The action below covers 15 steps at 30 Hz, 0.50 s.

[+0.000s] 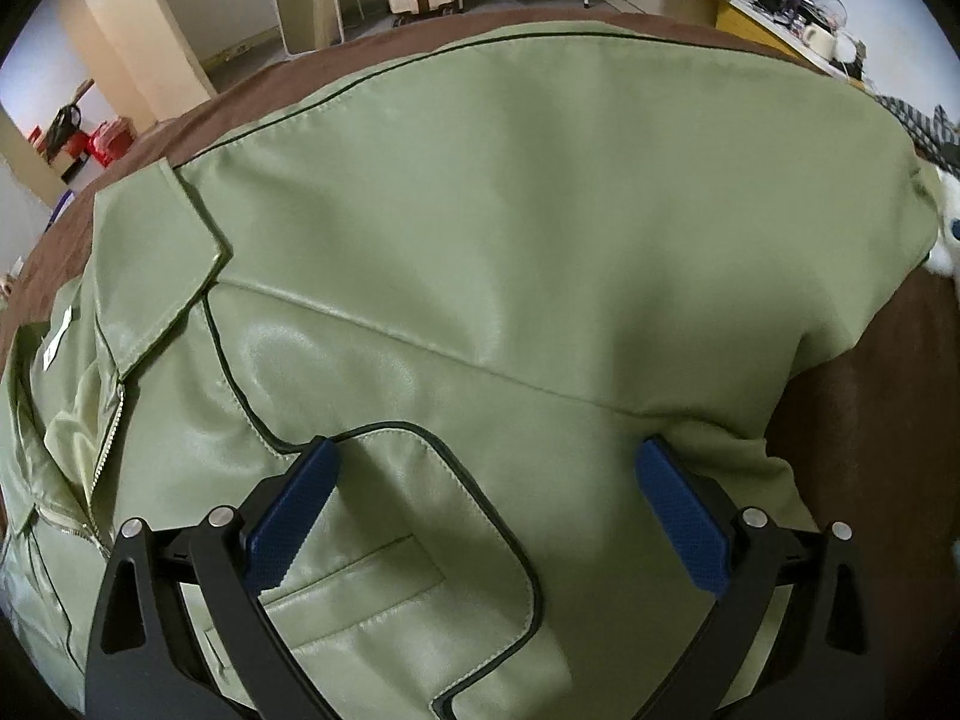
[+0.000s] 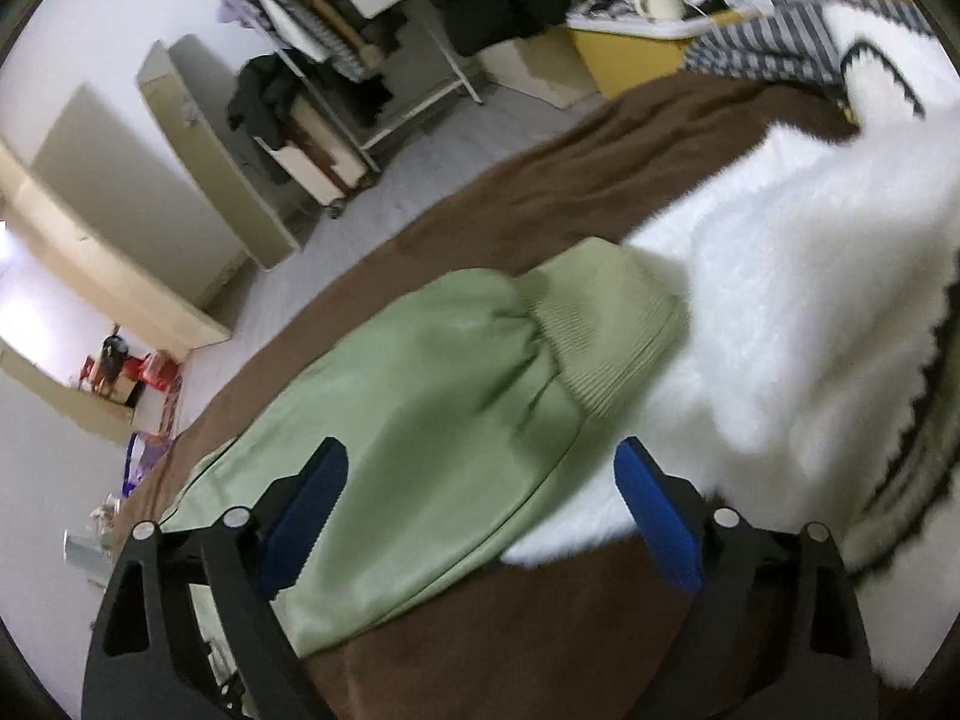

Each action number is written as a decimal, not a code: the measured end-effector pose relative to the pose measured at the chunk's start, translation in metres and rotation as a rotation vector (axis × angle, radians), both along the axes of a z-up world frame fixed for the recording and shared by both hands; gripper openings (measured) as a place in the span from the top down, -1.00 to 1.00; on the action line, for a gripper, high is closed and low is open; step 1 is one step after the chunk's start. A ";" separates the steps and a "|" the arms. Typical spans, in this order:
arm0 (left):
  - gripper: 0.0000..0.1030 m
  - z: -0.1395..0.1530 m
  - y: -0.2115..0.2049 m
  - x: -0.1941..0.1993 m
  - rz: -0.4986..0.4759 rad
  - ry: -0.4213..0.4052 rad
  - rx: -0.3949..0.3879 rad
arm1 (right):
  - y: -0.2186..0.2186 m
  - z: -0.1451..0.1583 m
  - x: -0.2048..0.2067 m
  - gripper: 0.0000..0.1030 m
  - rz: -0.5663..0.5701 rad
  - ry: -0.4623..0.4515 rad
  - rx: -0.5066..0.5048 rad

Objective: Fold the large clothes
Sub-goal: 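Reach the right gripper to the jacket sleeve's ribbed cuff and grasp it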

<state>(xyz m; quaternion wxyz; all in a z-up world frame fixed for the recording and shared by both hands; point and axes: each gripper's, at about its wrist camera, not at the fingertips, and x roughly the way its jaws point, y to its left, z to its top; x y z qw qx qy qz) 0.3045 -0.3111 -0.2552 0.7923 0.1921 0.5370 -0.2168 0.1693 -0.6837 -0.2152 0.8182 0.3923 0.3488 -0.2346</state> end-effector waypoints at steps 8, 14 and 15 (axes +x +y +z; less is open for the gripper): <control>-0.90 0.004 -0.006 -0.006 -0.014 0.013 -0.006 | -0.024 -0.029 0.014 -0.50 -0.039 -0.016 0.066; -0.90 0.003 -0.001 -0.002 -0.021 0.001 -0.004 | -0.033 -0.037 0.020 0.08 -0.070 -0.034 0.035; -0.90 0.004 -0.002 -0.004 -0.020 -0.006 -0.006 | -0.035 -0.040 0.016 0.20 -0.075 -0.048 0.047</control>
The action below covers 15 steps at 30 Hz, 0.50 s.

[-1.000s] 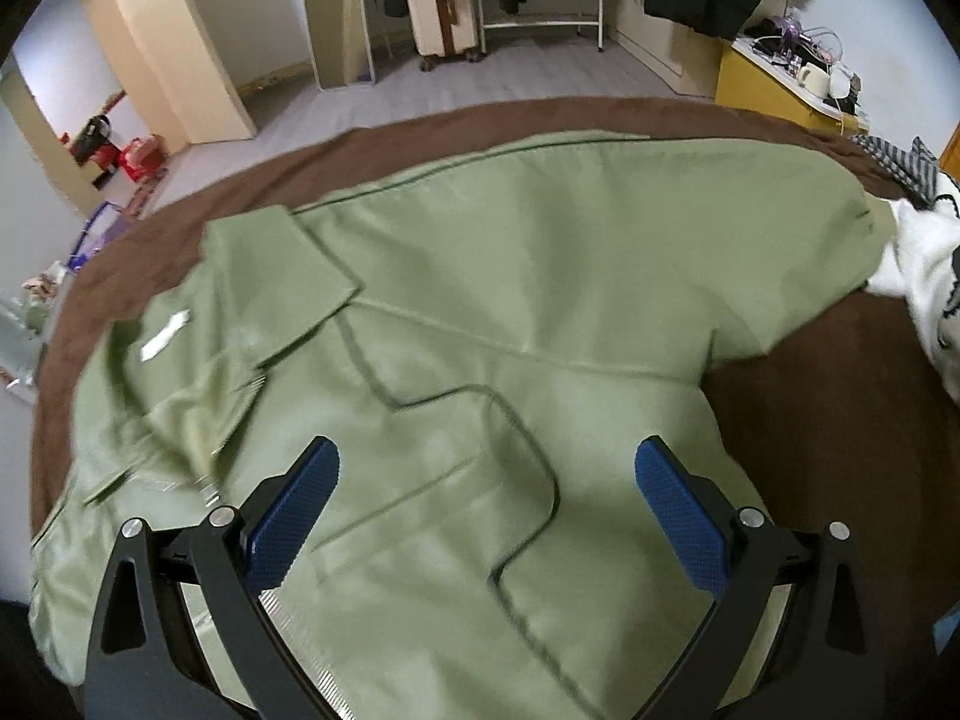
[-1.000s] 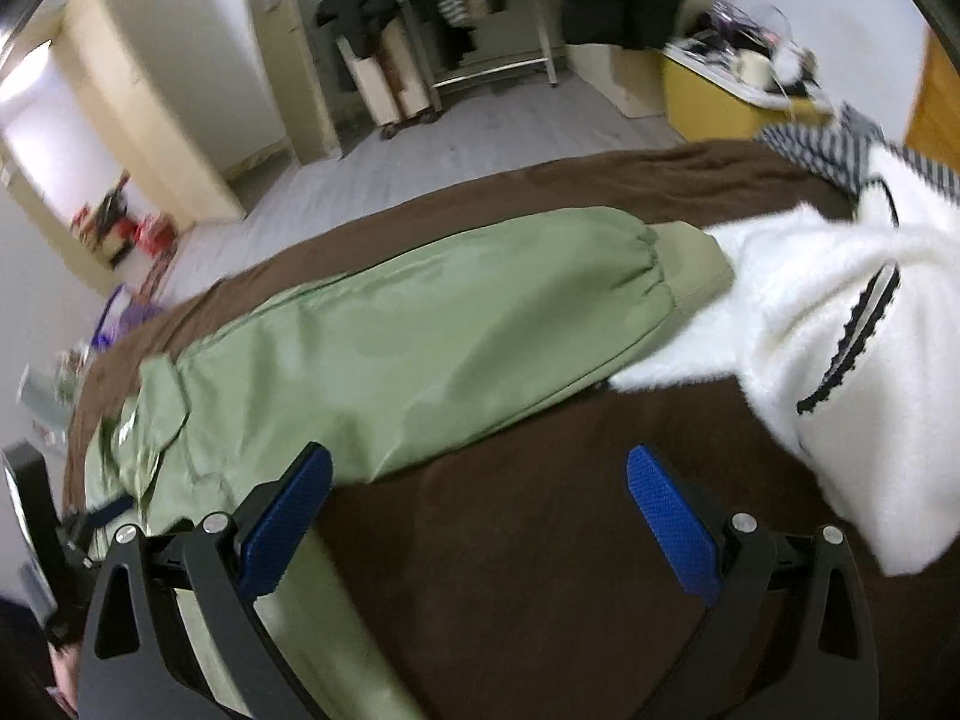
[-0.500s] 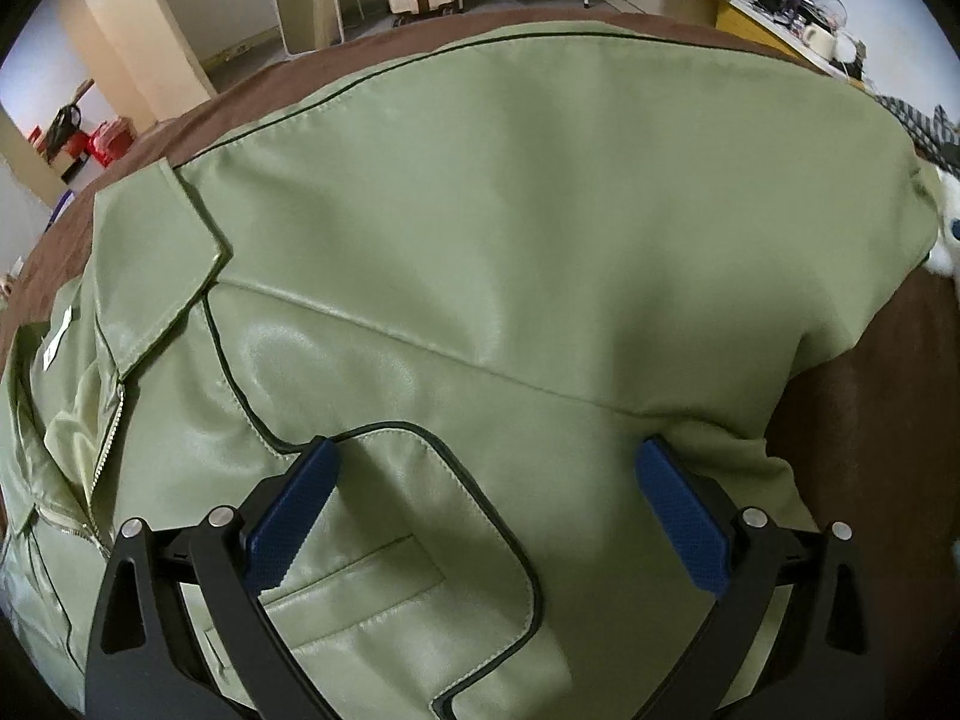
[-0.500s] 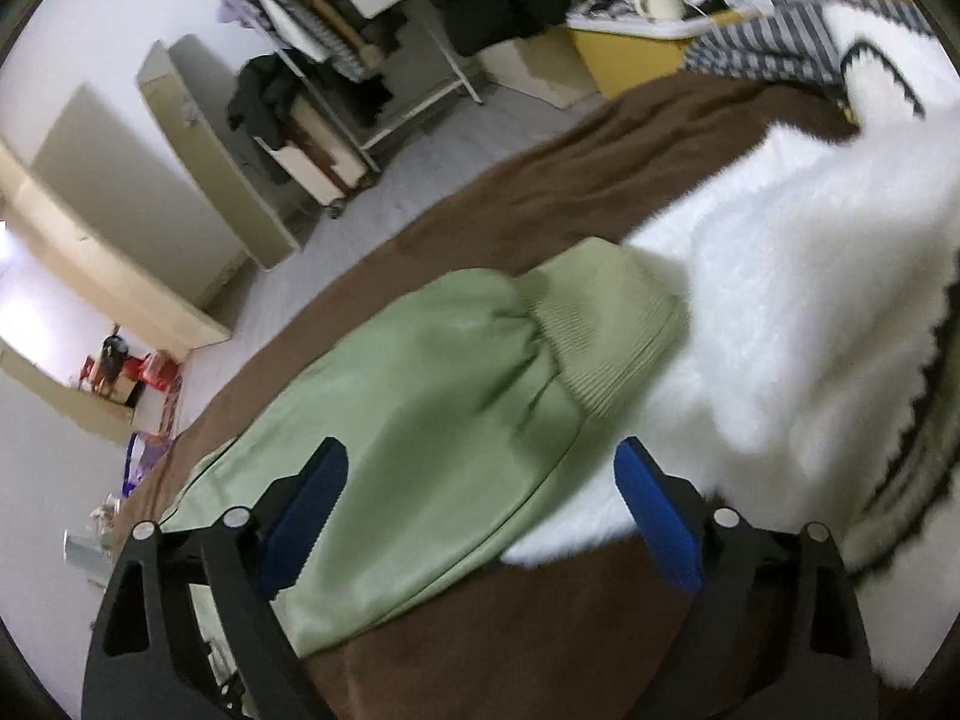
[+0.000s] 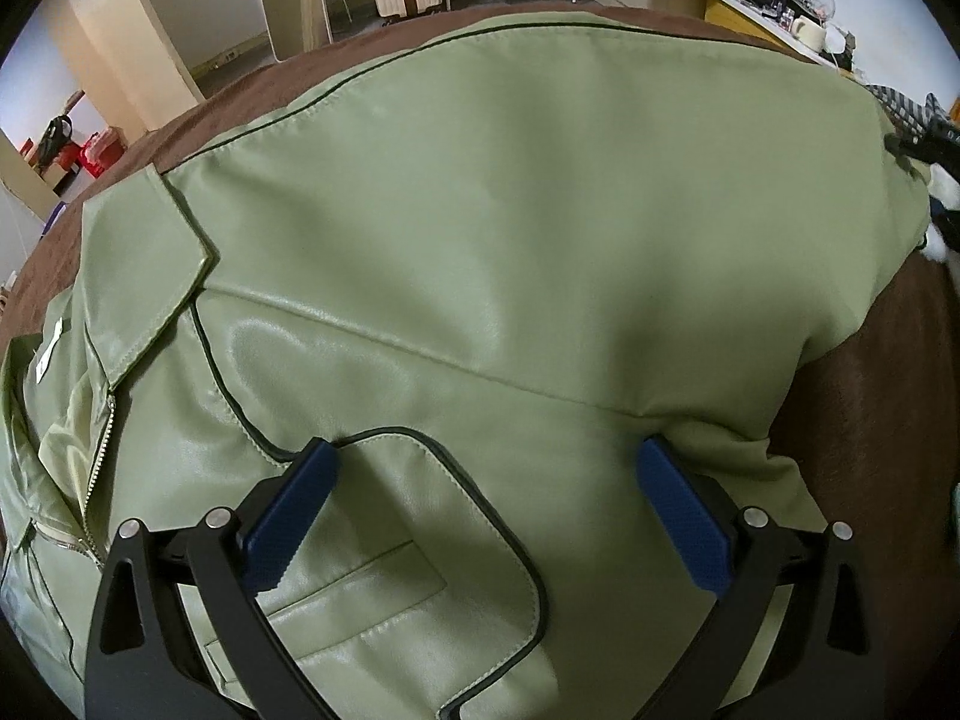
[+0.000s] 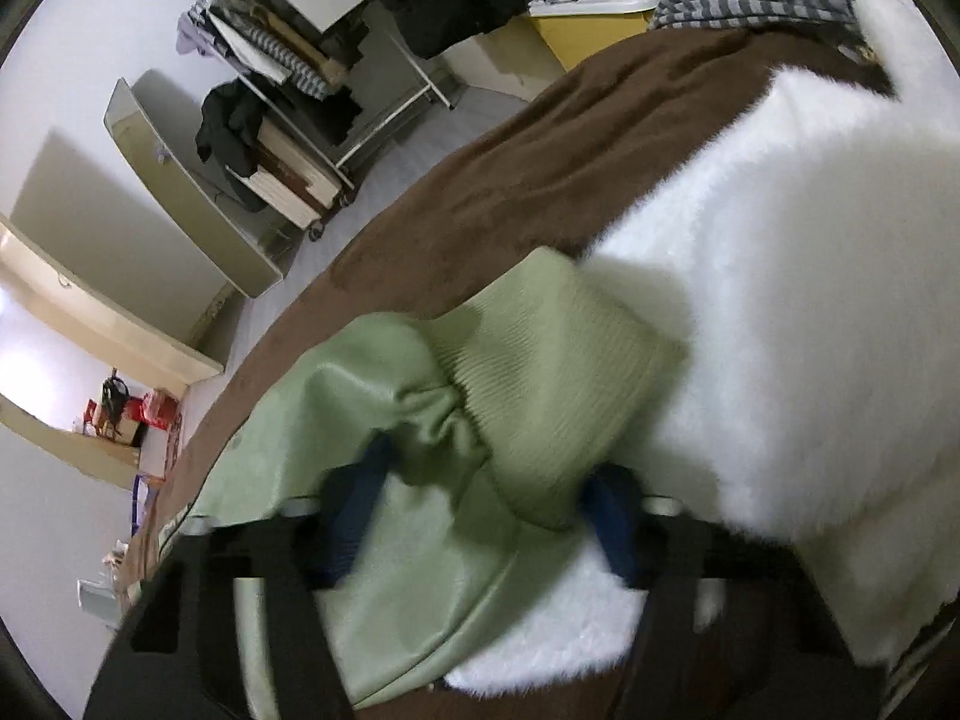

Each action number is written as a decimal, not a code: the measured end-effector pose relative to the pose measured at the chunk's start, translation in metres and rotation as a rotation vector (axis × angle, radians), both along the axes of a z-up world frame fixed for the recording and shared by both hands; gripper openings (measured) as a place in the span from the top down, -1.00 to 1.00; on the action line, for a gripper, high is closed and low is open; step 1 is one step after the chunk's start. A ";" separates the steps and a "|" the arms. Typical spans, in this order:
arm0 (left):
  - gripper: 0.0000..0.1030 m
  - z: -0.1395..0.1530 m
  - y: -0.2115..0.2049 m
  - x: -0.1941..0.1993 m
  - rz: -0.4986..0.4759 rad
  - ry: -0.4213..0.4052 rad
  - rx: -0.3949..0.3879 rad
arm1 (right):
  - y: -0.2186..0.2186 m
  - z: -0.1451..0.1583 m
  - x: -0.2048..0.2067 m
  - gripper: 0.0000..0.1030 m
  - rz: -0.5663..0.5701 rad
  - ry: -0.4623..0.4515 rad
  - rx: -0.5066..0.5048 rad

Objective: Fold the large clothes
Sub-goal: 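Reach the right gripper to the jacket sleeve's ribbed cuff and grasp it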

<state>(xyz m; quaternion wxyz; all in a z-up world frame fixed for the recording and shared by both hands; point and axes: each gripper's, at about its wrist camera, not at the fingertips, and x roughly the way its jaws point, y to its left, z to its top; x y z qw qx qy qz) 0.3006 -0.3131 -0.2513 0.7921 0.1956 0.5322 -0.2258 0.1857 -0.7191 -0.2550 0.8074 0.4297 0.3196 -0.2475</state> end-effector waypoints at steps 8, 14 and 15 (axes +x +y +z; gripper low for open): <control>-0.90 -0.001 0.002 -0.010 0.000 -0.006 0.003 | 0.012 0.012 0.000 0.65 0.007 -0.017 -0.066; -0.90 0.003 0.000 -0.012 0.020 -0.014 0.005 | 0.029 0.055 -0.002 0.66 0.036 -0.032 -0.133; -0.90 0.003 0.000 -0.012 0.024 -0.018 0.005 | 0.032 0.063 -0.002 0.66 0.044 -0.032 -0.145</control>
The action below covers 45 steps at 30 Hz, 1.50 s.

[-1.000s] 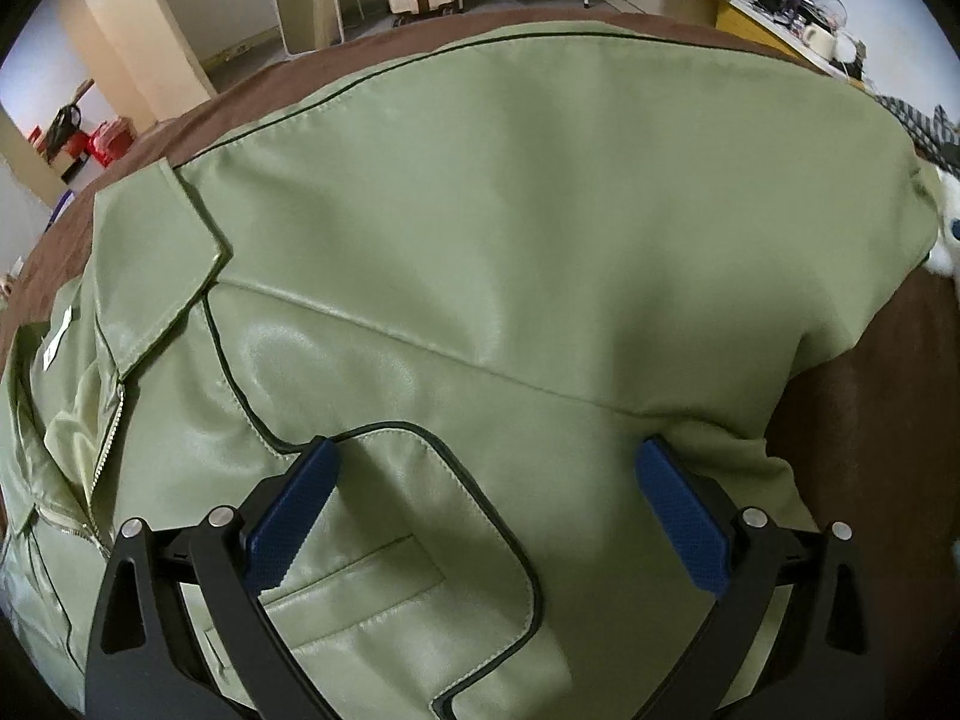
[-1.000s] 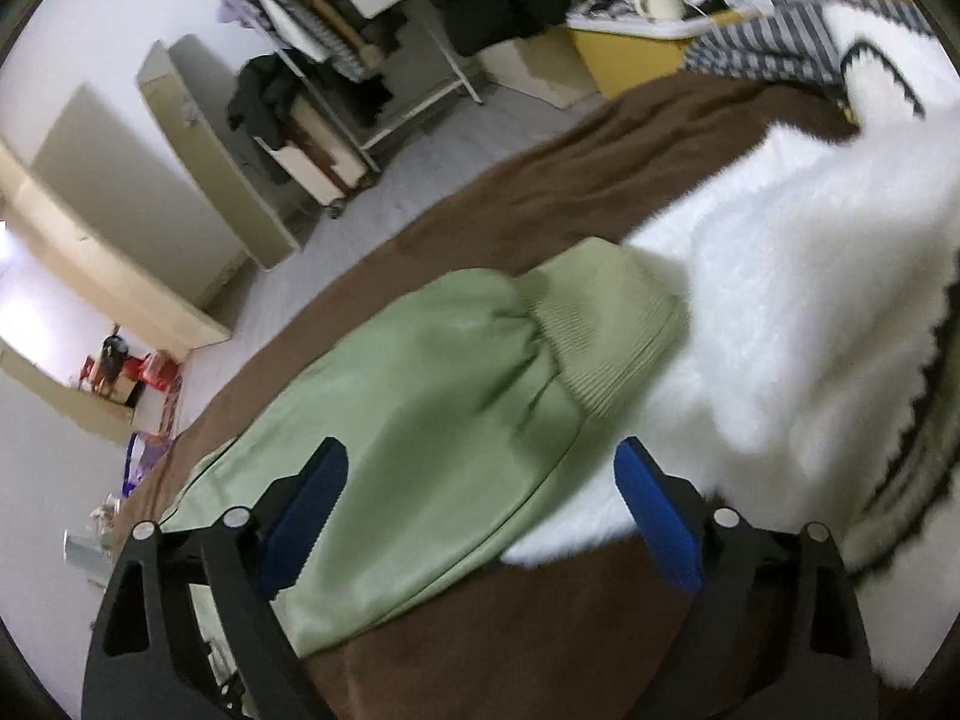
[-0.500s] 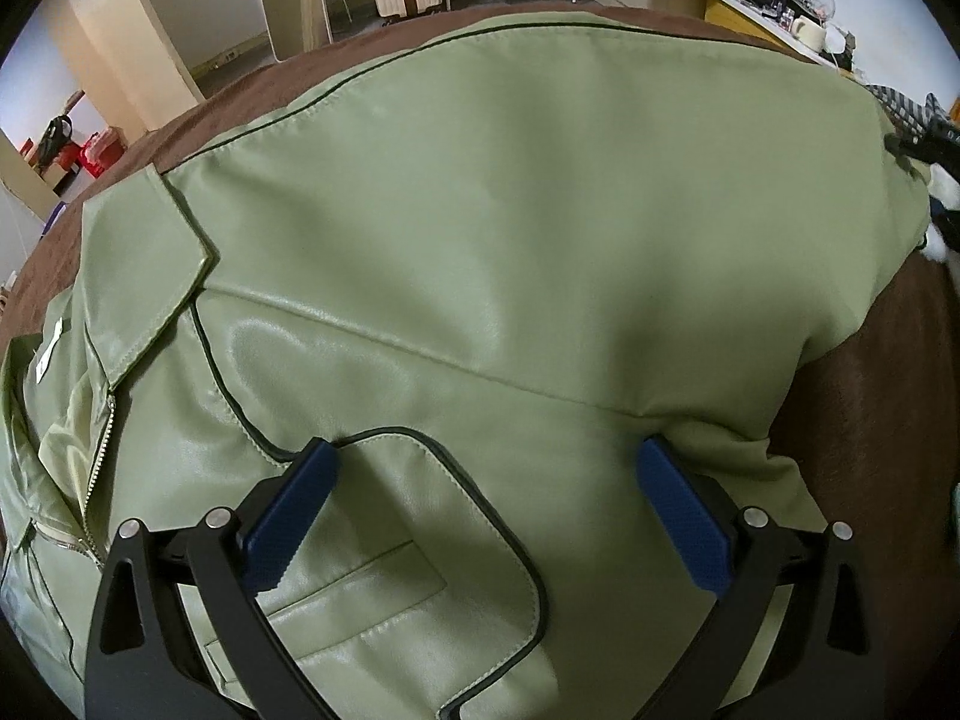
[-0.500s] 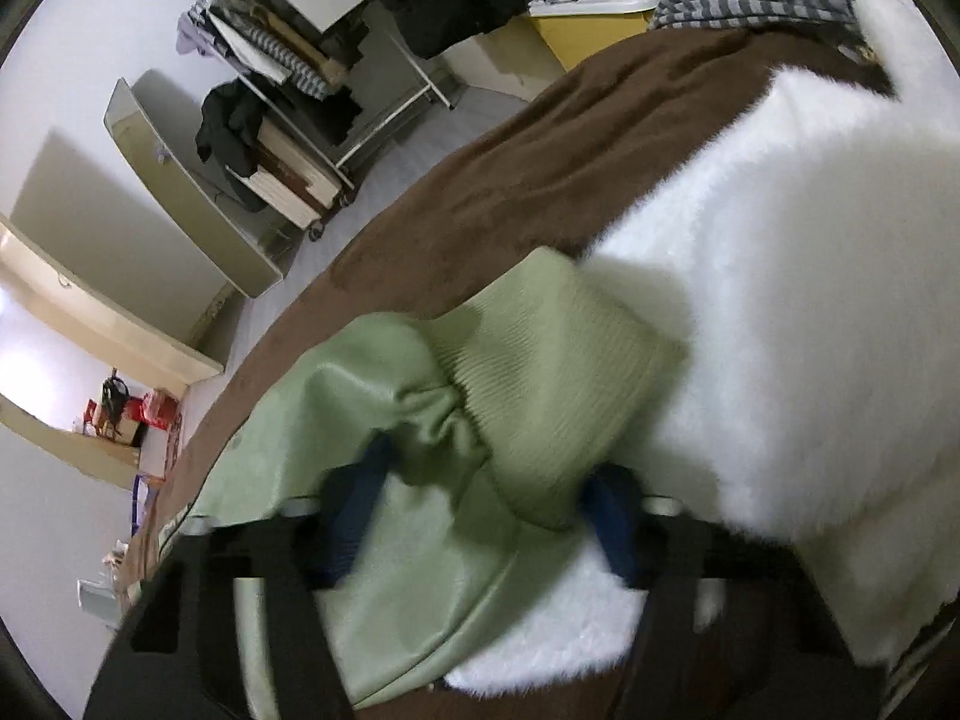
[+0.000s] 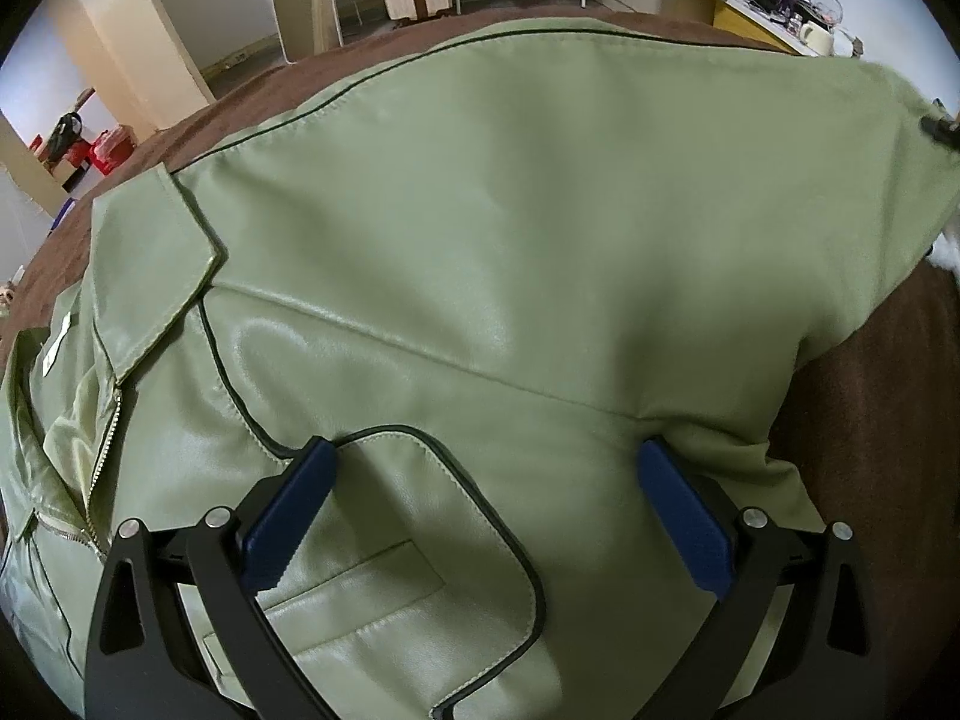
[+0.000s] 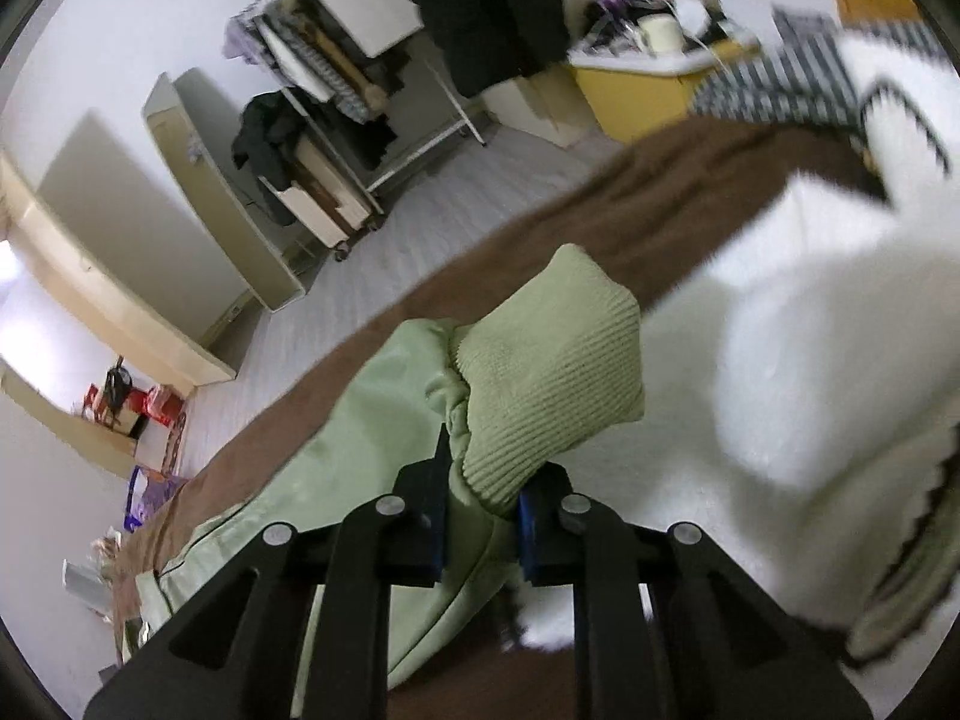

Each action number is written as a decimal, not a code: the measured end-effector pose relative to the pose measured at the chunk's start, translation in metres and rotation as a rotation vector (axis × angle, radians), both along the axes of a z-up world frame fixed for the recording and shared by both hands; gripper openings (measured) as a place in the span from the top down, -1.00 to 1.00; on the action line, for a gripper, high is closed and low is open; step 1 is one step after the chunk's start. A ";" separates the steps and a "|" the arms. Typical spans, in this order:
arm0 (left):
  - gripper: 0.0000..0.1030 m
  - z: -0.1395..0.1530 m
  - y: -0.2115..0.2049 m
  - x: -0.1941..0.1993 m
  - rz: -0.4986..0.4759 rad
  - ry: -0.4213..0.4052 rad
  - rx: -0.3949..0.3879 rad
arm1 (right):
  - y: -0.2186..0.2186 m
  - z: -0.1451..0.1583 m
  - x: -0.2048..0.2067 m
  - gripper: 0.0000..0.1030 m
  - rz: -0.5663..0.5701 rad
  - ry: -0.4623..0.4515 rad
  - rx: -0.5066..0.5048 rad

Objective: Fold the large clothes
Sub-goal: 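Reach the right gripper to the jacket sleeve's ribbed cuff and grasp it, then carry the cuff with the right gripper across the jacket front and release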

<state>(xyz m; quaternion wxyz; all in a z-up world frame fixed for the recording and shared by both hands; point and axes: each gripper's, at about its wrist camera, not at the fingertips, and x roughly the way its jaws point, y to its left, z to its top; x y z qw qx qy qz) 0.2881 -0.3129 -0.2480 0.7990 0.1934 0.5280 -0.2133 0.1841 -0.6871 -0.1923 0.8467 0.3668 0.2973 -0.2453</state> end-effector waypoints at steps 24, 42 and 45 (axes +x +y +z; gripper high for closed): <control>-0.88 0.144 0.136 0.002 0.230 -0.158 -0.037 | 0.291 0.215 0.047 0.65 0.529 -0.086 -0.529; -0.88 0.124 0.341 -0.040 0.544 -0.166 0.030 | 0.528 0.044 0.118 0.64 0.993 0.177 -0.500; -0.88 0.115 0.349 -0.044 0.546 -0.156 0.032 | 0.538 0.005 0.120 0.62 1.016 0.239 -0.453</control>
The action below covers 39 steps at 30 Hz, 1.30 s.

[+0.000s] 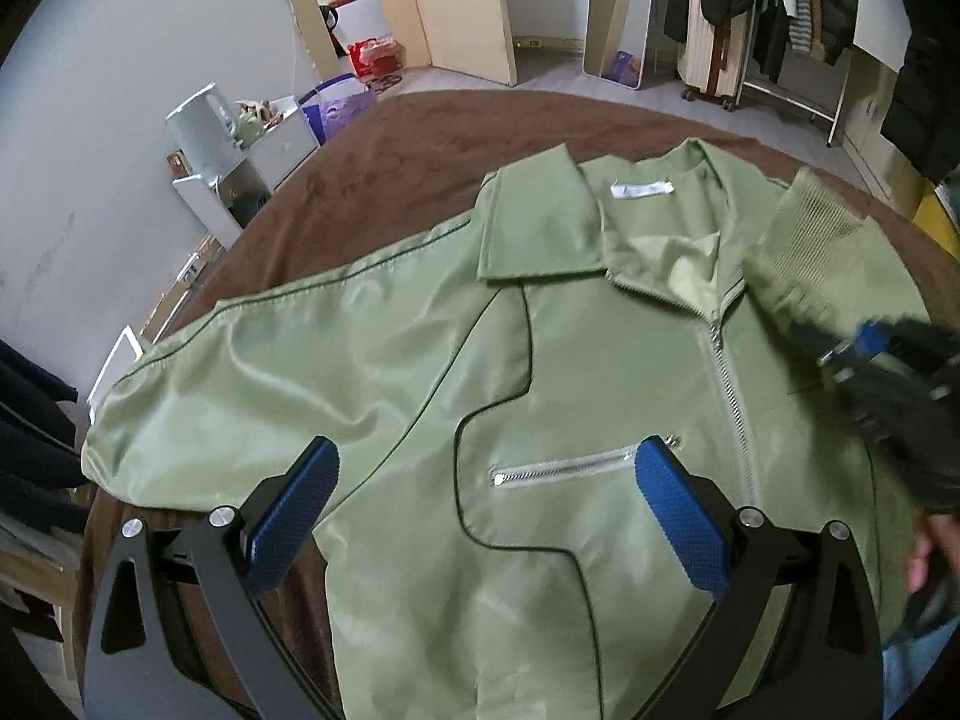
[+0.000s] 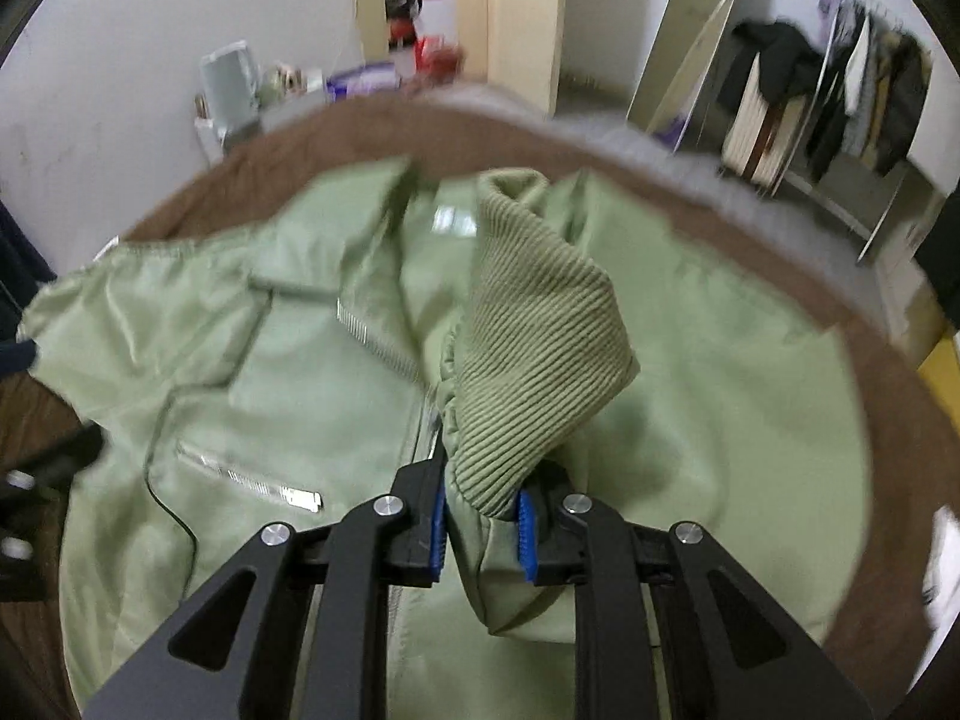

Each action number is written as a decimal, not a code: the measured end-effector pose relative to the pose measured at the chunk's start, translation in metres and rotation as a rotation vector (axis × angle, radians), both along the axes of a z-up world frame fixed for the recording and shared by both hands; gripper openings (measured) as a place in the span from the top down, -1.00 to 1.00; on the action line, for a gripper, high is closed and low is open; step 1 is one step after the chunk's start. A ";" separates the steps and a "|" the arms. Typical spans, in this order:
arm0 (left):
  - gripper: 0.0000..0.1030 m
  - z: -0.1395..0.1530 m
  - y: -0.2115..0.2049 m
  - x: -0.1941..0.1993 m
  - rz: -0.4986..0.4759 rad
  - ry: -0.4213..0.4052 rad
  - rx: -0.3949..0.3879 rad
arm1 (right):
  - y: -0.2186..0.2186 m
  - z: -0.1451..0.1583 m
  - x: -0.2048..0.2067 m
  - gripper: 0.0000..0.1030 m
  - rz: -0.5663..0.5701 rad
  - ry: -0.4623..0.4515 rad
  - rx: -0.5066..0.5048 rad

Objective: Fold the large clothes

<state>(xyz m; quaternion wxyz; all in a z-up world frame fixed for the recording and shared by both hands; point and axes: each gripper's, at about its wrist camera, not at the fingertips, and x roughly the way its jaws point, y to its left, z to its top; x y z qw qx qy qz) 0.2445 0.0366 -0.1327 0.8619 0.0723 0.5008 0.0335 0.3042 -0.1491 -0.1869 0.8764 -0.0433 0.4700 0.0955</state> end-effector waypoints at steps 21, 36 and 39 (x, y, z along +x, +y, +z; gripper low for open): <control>-0.88 0.005 -0.037 0.017 -0.087 -0.037 -0.134 | -0.089 0.034 -0.060 -0.62 -0.125 -0.088 0.084; -0.88 -0.082 -0.148 0.053 -0.226 0.061 -0.099 | -0.144 -0.037 -0.035 0.01 -0.182 0.017 0.037; -0.90 -0.100 -0.135 0.055 -0.212 0.096 -0.101 | -0.152 -0.042 -0.036 0.02 -0.200 0.026 0.062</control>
